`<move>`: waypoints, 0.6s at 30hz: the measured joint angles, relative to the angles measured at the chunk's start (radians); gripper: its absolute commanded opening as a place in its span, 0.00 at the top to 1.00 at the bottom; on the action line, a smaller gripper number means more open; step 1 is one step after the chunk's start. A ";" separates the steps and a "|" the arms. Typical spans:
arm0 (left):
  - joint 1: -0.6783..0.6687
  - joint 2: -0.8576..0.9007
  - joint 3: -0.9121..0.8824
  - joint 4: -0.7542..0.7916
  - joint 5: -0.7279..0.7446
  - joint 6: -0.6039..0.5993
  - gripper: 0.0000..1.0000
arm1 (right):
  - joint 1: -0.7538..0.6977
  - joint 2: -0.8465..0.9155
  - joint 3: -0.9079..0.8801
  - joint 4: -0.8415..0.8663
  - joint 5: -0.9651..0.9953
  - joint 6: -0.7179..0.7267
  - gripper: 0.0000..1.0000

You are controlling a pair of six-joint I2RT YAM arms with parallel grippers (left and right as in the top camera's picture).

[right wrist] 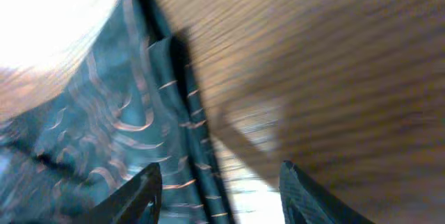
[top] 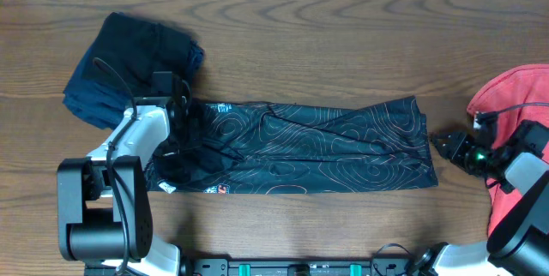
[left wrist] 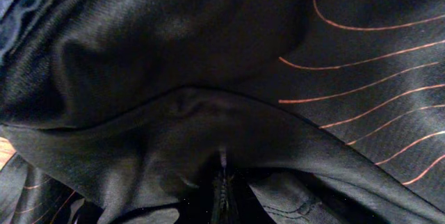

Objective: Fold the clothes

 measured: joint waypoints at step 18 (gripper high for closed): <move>0.000 0.000 0.000 -0.001 0.000 0.000 0.93 | 0.058 0.066 0.026 -0.093 -0.088 -0.090 0.65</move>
